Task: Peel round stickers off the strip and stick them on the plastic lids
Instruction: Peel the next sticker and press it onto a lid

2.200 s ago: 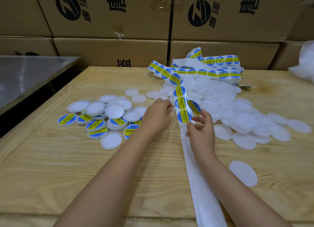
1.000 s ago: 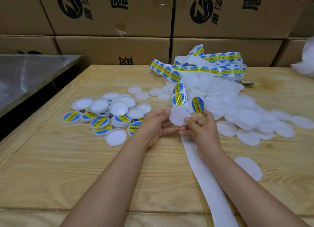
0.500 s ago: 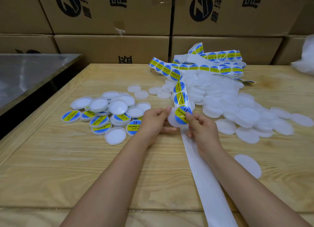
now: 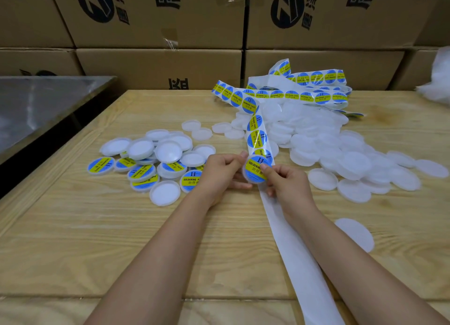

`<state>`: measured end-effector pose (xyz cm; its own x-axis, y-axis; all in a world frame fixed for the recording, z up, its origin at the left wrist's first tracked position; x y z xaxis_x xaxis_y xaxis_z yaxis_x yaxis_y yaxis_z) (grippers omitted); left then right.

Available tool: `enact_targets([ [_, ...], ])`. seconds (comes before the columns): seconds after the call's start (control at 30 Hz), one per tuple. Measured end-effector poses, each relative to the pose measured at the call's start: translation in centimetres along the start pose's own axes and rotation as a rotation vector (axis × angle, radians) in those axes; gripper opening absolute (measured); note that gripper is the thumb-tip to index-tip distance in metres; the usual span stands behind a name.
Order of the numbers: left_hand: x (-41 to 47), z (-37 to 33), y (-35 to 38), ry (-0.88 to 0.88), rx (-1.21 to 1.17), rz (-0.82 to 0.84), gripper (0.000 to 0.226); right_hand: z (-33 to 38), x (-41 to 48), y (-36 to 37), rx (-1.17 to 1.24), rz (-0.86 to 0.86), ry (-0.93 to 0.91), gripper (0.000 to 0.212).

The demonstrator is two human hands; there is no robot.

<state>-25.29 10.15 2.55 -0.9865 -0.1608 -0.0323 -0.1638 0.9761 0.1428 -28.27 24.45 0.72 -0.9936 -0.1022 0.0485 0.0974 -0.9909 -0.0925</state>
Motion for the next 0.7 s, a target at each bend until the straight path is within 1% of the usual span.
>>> enact_targets([
  [0.1,-0.16,-0.05,-0.04,-0.001,-0.009,0.052,0.021,0.05,-0.01,-0.09,-0.003,-0.009,-0.001,0.034],
  [0.27,-0.17,-0.16,-0.15,0.027,0.018,0.042,0.02,0.06,-0.08,0.01,-0.024,0.006,-0.015,0.034],
  [0.47,-0.21,-0.04,-0.02,0.067,0.052,0.053,0.019,0.02,-0.09,-0.13,-0.037,-0.016,-0.037,0.039],
  [0.63,-0.3,-0.14,0.09,0.112,0.145,0.046,0.015,0.1,-0.22,-0.11,-0.068,-0.035,-0.026,0.038],
  [0.7,-0.47,-0.26,0.15,0.141,0.227,0.028,0.016,0.11,-0.31,-0.12,-0.1,-0.052,-0.021,0.035],
])
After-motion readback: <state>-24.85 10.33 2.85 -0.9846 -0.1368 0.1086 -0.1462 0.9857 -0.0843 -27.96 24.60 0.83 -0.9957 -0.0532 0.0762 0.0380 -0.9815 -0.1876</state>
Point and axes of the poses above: each hand's wrist, its own x-axis towards the middle knuckle, its own y-axis out of the palm, z = x × y, the point moved 5 cm from there along x, towards the middle knuckle, and after that the axes turned 2 degrees about y, right-handed, at the moved point
